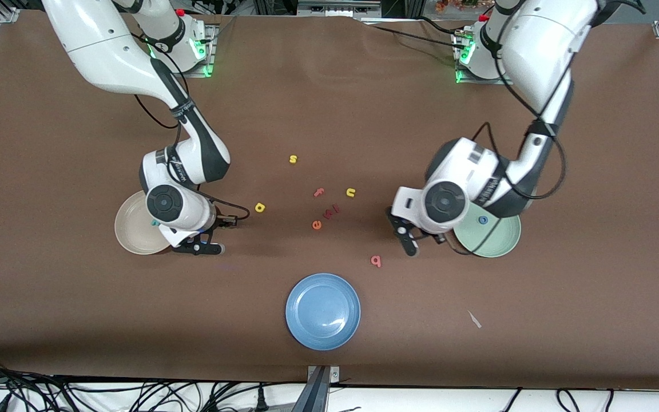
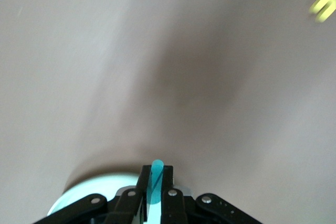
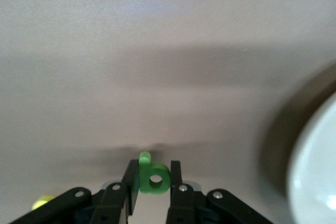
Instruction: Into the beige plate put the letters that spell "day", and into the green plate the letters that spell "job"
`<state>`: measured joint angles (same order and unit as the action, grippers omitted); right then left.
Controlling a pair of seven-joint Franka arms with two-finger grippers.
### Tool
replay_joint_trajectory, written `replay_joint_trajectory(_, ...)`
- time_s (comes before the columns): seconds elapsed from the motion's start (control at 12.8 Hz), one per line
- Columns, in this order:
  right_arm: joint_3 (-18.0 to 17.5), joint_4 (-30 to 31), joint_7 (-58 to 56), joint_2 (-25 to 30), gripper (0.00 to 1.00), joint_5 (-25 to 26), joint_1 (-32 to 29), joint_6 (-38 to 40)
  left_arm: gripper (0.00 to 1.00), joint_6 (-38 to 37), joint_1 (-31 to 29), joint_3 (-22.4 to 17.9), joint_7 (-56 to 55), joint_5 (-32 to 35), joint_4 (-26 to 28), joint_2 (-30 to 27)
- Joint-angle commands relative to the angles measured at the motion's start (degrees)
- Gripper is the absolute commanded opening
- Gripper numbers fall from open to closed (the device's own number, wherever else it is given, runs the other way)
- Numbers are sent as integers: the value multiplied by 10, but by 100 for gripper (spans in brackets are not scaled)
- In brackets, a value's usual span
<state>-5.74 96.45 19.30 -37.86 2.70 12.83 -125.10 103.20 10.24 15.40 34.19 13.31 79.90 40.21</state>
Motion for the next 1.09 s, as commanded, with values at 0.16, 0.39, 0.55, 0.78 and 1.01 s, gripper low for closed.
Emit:
replay_joint_trajectory(0.16, 46, 15, -146, 50, 18, -7, -7, 68, 0, -20, -39, 0, 18, 50, 47, -22)
replay_joint_trajectory(0.39, 67, 94, -188, 105, 18, -7, -8, 16, 0, -12, -70, 3, 20, 58, 68, -22)
replay_joint_trajectory(0.55, 87, 166, -236, 137, 18, -7, -8, -57, 0, 16, -71, 2, 21, 59, 88, -22)
replay_joint_trajectory(0.78, 113, 222, -305, 149, 18, -9, -9, -137, 0, 80, -88, 2, 21, 62, 133, -22)
replay_joint_trajectory(1.01, 122, 224, -366, 147, 18, -41, -13, -142, 0, 112, -99, 3, 21, 88, 155, -22)
